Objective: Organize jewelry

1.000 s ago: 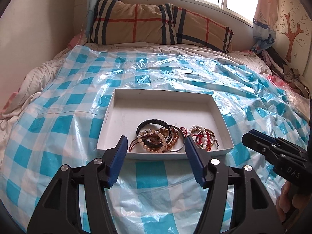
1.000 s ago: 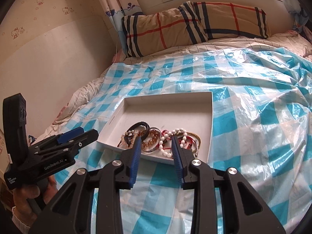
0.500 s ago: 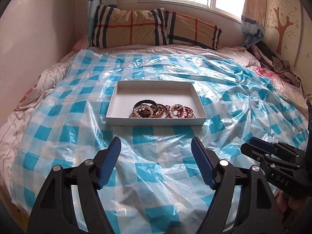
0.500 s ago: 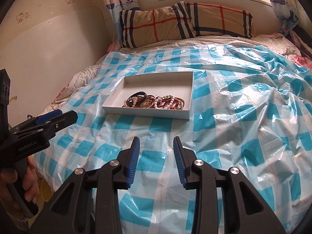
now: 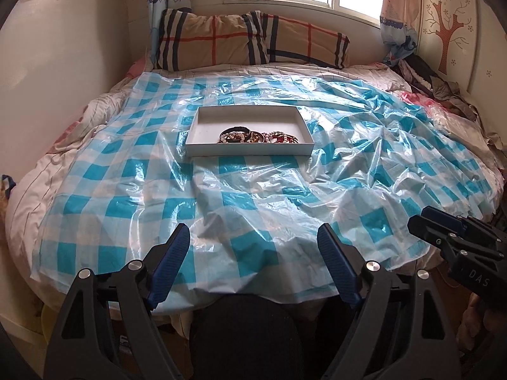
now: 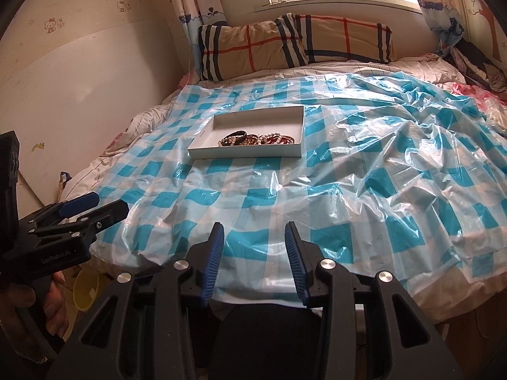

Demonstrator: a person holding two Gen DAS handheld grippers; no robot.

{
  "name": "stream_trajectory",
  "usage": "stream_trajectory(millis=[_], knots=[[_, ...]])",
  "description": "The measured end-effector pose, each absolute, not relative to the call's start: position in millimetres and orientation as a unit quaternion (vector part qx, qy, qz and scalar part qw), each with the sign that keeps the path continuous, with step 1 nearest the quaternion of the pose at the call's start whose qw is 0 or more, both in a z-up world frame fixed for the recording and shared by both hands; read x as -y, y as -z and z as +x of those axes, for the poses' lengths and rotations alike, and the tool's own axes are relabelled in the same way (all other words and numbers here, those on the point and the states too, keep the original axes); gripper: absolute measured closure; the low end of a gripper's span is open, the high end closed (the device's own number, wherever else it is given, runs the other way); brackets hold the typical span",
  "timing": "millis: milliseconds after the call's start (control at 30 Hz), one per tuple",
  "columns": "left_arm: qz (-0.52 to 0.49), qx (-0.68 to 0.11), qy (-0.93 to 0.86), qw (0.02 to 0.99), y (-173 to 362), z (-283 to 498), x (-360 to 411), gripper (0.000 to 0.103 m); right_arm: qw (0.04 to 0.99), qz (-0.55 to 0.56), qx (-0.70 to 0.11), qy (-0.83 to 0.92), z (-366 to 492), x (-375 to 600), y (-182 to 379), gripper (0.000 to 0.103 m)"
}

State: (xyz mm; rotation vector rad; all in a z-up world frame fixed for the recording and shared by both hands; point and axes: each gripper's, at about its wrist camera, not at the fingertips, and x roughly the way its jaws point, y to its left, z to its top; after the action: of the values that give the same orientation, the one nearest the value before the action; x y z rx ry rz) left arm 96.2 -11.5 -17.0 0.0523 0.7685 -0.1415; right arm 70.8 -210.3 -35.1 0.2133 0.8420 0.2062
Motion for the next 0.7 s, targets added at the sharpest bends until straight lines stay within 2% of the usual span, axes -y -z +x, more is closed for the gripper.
stream_trajectory(millis=[233, 700], knots=[[0.034, -0.359, 0.064, 0.93, 3.6, 54.6, -1.6, 0.022, 0.913, 0.087, -0.389, -0.086, 19.7, 212.5, 11.8, 0.056], [0.031, -0.373, 0.072, 0.924, 22.0, -8.0, -6.0, 0.021, 0.912, 0.094, -0.386, -0.105, -45.0, 190.2, 12.1, 0.056]])
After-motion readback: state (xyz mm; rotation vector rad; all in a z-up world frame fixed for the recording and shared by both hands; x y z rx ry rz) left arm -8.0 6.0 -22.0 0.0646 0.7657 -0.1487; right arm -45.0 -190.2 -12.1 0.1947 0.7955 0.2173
